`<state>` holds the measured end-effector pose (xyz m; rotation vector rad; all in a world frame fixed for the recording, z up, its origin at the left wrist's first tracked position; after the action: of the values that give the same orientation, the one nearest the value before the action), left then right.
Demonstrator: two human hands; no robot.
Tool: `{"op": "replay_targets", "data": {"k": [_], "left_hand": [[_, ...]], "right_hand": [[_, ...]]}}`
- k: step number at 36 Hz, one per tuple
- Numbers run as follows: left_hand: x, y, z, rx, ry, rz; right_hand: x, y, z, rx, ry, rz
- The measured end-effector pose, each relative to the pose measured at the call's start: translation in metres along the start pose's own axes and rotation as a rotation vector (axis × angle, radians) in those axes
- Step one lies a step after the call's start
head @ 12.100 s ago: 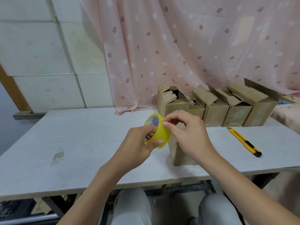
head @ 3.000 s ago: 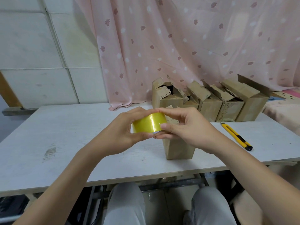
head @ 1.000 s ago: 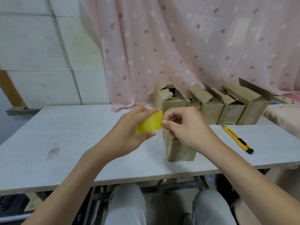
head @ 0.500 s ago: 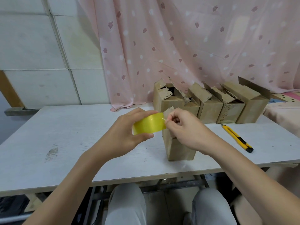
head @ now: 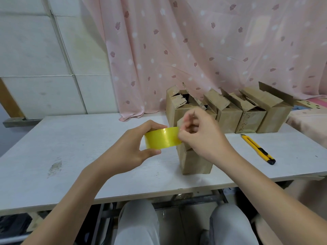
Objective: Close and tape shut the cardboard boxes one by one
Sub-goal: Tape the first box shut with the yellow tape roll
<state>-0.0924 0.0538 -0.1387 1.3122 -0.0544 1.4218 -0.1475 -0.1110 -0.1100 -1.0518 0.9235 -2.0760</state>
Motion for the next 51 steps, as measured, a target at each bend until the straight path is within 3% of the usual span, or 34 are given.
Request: {"op": "replay_targets", "data": {"k": [3,6,15,22,31,41,45,51], "left_hand": [[0.000,-0.001,-0.001,-0.002,0.008,-0.004],[0.000,0.000,-0.001,-0.014,-0.001,0.003],[0.004,0.003,0.002,-0.023,0.002,0.065],[-0.001,0.003,0.000,-0.021,-0.033,0.059],[0.022,-0.015,-0.011,0.065,0.023,-0.096],[0.028,-0.019,-0.011,0.059,0.065,-0.065],[0.026,-0.021,-0.010,0.068,0.065,-0.076],[0.019,-0.011,-0.003,0.057,0.097,0.022]], "right_hand": [[-0.007,-0.009,-0.003,0.067,-0.042,-0.012],[-0.010,-0.014,-0.005,0.133,-0.058,-0.182],[-0.015,-0.011,-0.004,0.121,-0.098,-0.286],[-0.016,0.000,0.002,-0.022,-0.197,-0.074],[0.011,0.012,0.007,-0.126,-0.119,0.142],[0.014,0.016,0.005,-0.151,-0.116,0.068],[0.009,0.015,0.002,-0.185,-0.129,0.195],[-0.013,0.005,0.006,-0.054,-0.058,0.061]]}}
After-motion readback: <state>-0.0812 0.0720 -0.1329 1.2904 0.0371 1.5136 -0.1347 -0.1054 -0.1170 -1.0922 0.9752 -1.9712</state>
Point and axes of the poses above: each hand's wrist, its own z-axis towards the middle knuckle, its own x-axis out of the back of the hand, y = z × x, the point moved 9 cm from there along z, towards the middle knuckle, and after that the axes turned 4 degrees about y, right-handed, at the moved point
